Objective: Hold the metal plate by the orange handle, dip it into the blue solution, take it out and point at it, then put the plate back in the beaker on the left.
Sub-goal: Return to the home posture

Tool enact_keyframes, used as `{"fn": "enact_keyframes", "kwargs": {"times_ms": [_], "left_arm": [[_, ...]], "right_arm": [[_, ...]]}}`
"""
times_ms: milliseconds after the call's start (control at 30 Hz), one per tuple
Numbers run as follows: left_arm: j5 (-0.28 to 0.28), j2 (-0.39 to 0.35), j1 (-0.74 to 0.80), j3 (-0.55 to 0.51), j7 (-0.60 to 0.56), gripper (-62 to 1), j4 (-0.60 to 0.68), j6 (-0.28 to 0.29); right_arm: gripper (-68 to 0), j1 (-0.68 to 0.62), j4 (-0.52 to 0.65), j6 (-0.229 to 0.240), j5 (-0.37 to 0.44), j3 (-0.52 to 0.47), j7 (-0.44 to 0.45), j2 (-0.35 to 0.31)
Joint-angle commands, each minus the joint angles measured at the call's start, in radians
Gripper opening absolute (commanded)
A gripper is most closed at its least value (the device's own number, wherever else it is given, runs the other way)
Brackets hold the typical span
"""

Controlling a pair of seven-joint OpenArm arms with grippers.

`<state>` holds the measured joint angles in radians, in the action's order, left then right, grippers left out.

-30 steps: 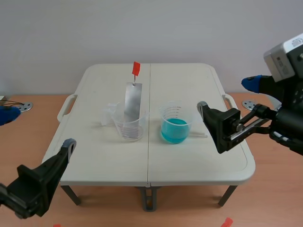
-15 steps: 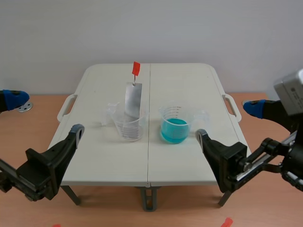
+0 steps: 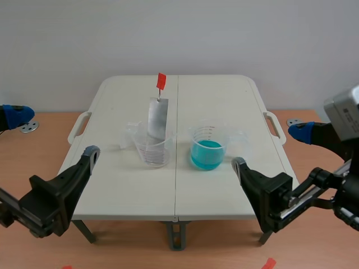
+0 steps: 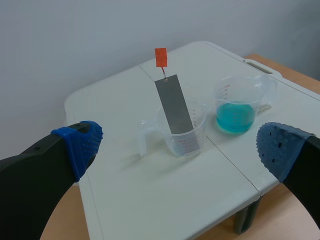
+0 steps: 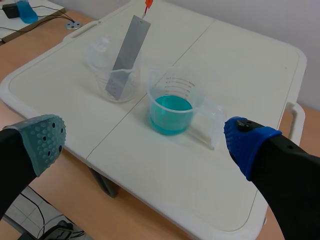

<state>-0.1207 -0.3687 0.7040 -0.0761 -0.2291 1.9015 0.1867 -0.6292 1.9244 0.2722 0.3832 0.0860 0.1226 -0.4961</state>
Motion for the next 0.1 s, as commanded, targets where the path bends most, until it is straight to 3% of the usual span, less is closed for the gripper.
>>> {"fn": "enact_keyframes", "kwargs": {"times_ms": [0, 67], "left_arm": [[-0.006, 0.005, 0.007, -0.001, -0.006, 1.4, 0.003, 0.000], [-0.006, 0.005, 0.007, -0.001, 0.000, 1.4, 0.002, 0.000]], "right_arm": [[-1.0, 0.015, 0.017, -0.004, 0.007, -0.009, 0.015, -0.013], [-1.0, 0.015, 0.017, -0.003, 0.006, -0.008, 0.015, -0.013]]}}
